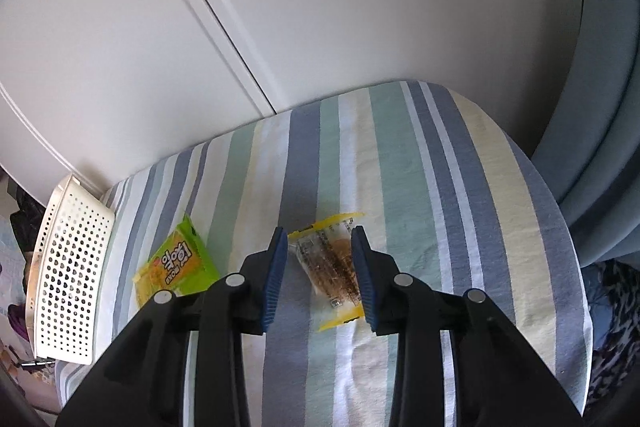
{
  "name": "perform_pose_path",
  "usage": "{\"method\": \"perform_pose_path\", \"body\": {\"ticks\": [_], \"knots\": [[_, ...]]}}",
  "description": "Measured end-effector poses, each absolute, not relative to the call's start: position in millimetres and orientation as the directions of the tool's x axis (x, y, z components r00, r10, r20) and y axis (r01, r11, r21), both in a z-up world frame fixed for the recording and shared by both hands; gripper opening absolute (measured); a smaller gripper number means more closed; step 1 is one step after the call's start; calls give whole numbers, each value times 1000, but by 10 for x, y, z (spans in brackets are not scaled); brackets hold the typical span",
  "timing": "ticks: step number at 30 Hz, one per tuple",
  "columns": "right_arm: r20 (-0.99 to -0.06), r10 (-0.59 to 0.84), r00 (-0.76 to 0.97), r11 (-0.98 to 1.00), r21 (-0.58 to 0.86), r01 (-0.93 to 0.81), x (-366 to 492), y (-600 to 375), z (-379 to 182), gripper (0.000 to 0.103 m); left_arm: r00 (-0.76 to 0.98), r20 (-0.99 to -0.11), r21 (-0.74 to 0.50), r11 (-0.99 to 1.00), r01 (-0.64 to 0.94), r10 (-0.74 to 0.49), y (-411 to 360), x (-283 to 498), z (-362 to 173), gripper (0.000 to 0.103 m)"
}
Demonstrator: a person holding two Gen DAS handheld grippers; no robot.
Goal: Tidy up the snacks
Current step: 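Lift the brown paper bag with the left tool and drop it into the basket, then close the right tool on the clear yellow-edged granola sachet and lift it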
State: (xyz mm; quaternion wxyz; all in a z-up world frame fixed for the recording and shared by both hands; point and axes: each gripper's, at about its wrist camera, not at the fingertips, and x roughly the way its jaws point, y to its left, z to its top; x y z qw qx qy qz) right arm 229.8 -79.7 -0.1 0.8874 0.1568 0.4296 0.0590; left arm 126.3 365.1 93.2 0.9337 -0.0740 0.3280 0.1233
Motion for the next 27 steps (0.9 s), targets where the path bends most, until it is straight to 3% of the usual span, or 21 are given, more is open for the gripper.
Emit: {"method": "perform_pose_path", "body": {"ticks": [3, 5, 11, 15, 20, 23, 25, 27], "knots": [[-743, 242, 623, 934, 353, 57, 2312, -880, -29, 37, 757, -625, -81, 949, -305, 190, 3681, 1155, 899, 94], [-746, 234, 624, 929, 361, 83, 2343, -928, -47, 46, 769, -609, -103, 942, -320, 195, 3686, 1069, 876, 96], [-770, 228, 596, 939, 335, 75, 2386, -873, -111, 47, 818, -530, -167, 919, -358, 222, 3622, 781, 894, 100], [-799, 181, 574, 967, 251, 44, 2434, -732, -164, 74, 828, -503, -164, 913, -373, 247, 3590, 676, 826, 100], [-826, 95, 556, 993, 119, 7, 2492, -543, -251, 75, 829, -501, -168, 911, -376, 249, 3642, 671, 772, 100], [-824, -4, 566, 1000, -3, 3, 2494, -407, -267, 62, 822, -517, -187, 905, -381, 239, 3719, 675, 691, 100], [-819, 2, 574, 1000, 3, 0, 2483, -400, -248, 44, 813, -528, -184, 901, -392, 246, 3758, 681, 642, 100], [-818, 2, 576, 1000, 11, 12, 2473, -424, -237, 40, 807, -533, -179, 898, -401, 254, 3779, 681, 619, 100]]}}
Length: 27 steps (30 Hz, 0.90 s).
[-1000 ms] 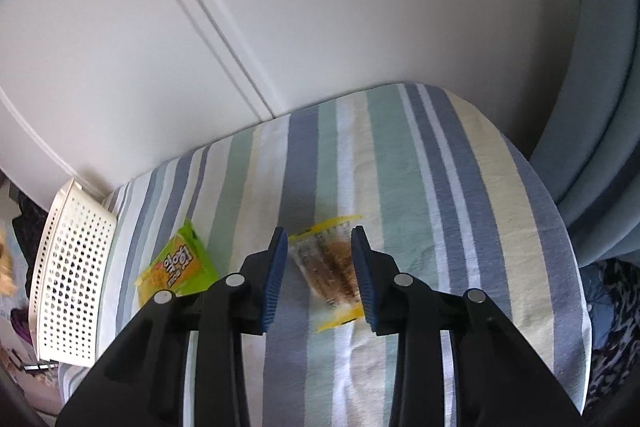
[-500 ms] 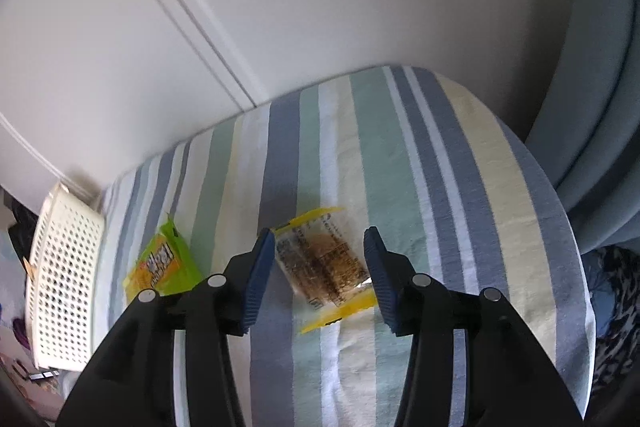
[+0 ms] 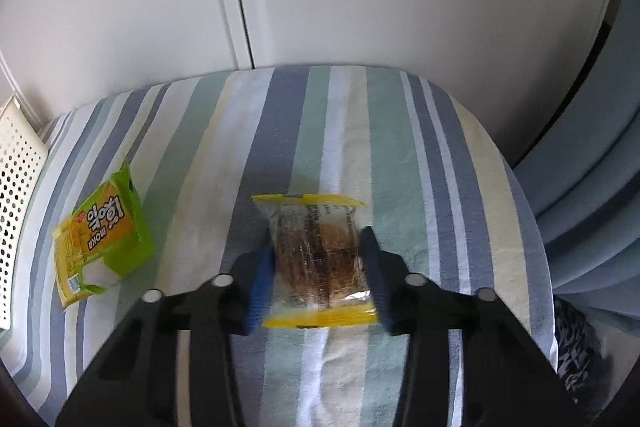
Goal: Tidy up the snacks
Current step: 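Close the right tool on the clear yellow-edged granola sachet and lift it, then carry the granola sachet over the basket and open the right tool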
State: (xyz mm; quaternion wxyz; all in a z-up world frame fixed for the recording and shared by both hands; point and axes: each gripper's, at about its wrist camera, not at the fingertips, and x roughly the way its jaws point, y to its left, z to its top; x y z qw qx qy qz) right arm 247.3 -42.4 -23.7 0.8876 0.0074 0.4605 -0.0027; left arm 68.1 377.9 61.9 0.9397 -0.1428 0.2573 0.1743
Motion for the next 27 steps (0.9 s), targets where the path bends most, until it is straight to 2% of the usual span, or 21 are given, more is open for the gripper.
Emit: {"method": "perform_pose_path", "body": {"ticks": [6, 14, 23, 27], "knots": [[-811, 51, 583, 997, 78, 21, 2400, -551, -187, 36, 804, -519, -167, 888, -429, 291, 3848, 638, 635, 100], [-743, 232, 628, 965, 256, -55, 2254, -456, 86, 36, 789, -505, -175, 854, -491, 350, 4025, 545, 652, 100], [-641, 486, 594, 873, 395, -288, 1999, 553, 749, 36, 793, -494, -221, 831, -511, 356, 4177, 456, 699, 100], [-606, 572, 553, 820, 412, -397, 1878, 1165, 1016, 36, 800, -488, -252, 822, -512, 349, 4251, 406, 721, 100]]}}
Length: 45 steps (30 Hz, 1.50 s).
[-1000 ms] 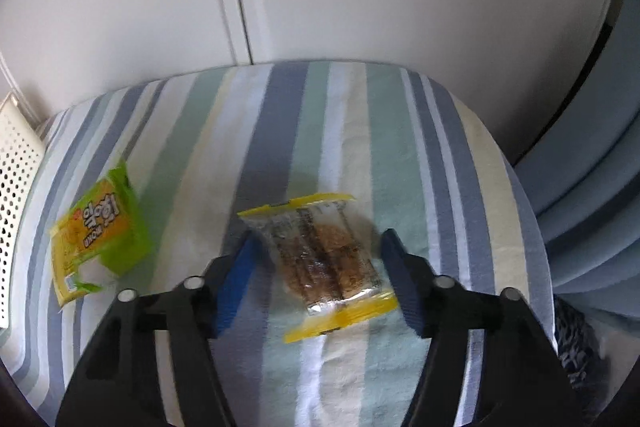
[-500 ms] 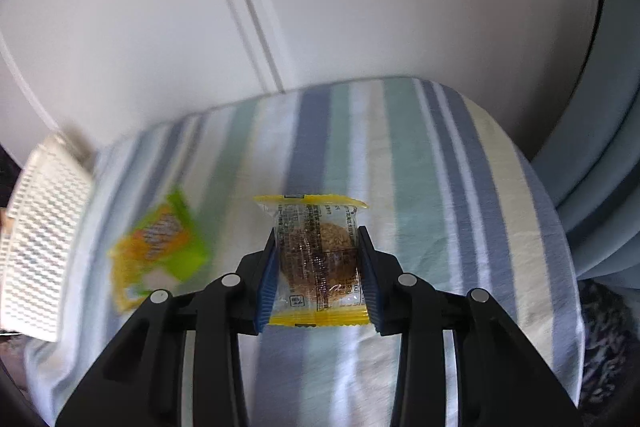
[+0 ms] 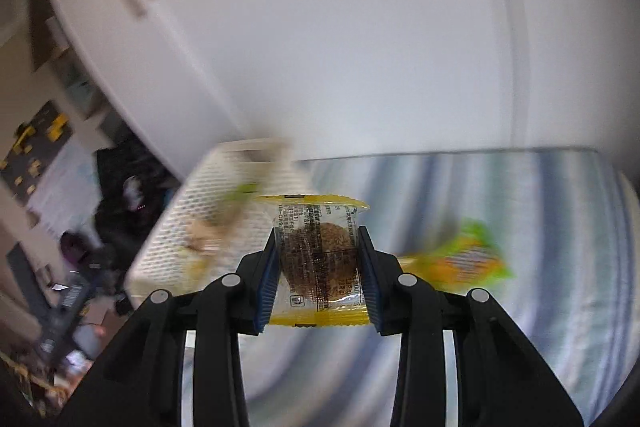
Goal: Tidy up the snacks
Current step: 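Carry the granola sachet over the basket and open the right tool, then move the right tool back to the green-and-yellow packet on the table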
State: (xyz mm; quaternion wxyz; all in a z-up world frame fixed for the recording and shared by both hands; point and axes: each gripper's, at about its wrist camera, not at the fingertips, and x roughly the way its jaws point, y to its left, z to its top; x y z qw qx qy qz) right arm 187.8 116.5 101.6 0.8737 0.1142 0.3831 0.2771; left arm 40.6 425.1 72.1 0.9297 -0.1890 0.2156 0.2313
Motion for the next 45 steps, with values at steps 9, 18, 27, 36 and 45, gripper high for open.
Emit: {"method": "perform_pose_path", "body": {"ticks": [9, 18, 27, 36, 45], "knots": [[-624, 659, 419, 733, 407, -546, 1673, 2481, 1063, 37, 798, -477, -316, 775, -547, 368, 4484, 260, 763, 100], [-661, 655, 366, 722, 404, -562, 1631, 2998, 857, 47, 800, -487, -356, 757, -547, 350, 4578, 231, 733, 100], [-654, 626, 425, 765, 409, -498, 1691, 2657, 854, 47, 803, -492, -336, 777, -532, 337, 4499, 283, 738, 100], [-681, 546, 488, 829, 353, -434, 1728, 2266, 787, 58, 833, -476, -297, 841, -453, 282, 4207, 390, 763, 100], [-721, 422, 549, 906, 312, -287, 1945, 1466, 650, 58, 841, -488, -229, 896, -381, 233, 3906, 521, 733, 100]]}}
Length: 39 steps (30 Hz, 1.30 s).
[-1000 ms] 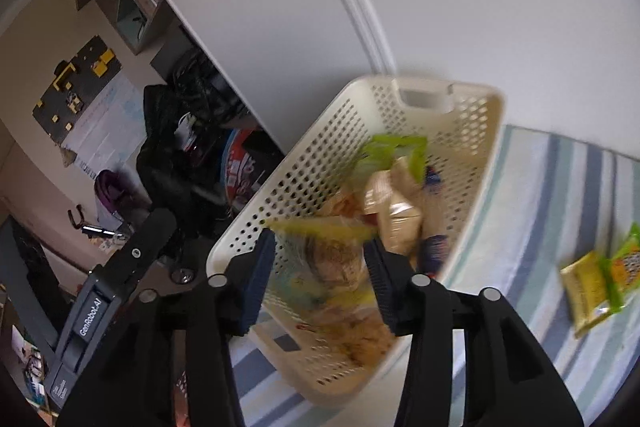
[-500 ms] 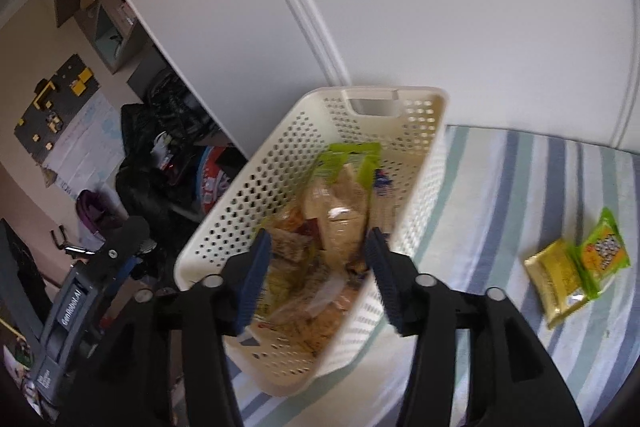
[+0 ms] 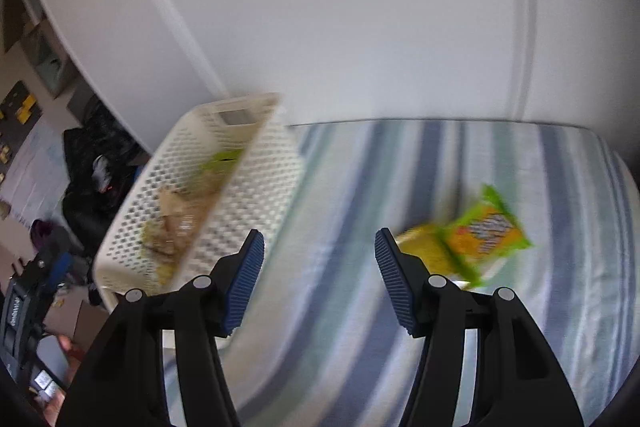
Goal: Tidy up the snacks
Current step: 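Move the right tool back to the green-and-yellow packet on the table, then move the left tool to the yellow wrapped bar and close on it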
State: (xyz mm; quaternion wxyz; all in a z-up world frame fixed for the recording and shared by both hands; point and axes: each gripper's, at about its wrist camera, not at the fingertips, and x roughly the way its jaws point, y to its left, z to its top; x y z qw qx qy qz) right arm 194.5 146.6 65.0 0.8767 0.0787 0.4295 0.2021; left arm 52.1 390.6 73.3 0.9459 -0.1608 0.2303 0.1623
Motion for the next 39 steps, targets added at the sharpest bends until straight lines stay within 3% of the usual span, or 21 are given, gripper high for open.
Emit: {"method": "perform_pose_path", "body": {"ticks": [4, 17, 22, 27, 32, 35, 39], "knots": [[-742, 380, 552, 925, 323, -202, 2002, 1098, 527, 67, 844, -496, -212, 914, -345, 203, 3785, 564, 713, 100], [-806, 366, 465, 884, 457, 95, 2307, 395, -125, 67, 856, -502, -181, 952, -245, 125, 3487, 616, 689, 100], [-802, 351, 484, 889, 447, 95, 2477, 477, -112, 81, 854, -508, -174, 958, -230, 113, 3445, 635, 684, 100], [-822, 291, 490, 911, 395, 121, 2694, 557, -111, 81, 854, -511, -163, 964, -212, 101, 3397, 638, 692, 100], [-866, 181, 466, 966, 244, 79, 2840, 766, -180, 81, 859, -504, -146, 972, -186, 89, 3327, 623, 709, 100], [-878, 93, 470, 990, 134, 54, 2856, 855, -191, 67, 856, -509, -139, 974, -179, 85, 3300, 633, 693, 100], [-878, 86, 471, 993, 115, 33, 2807, 851, -180, 64, 852, -516, -131, 976, -175, 84, 3284, 648, 679, 100]]}}
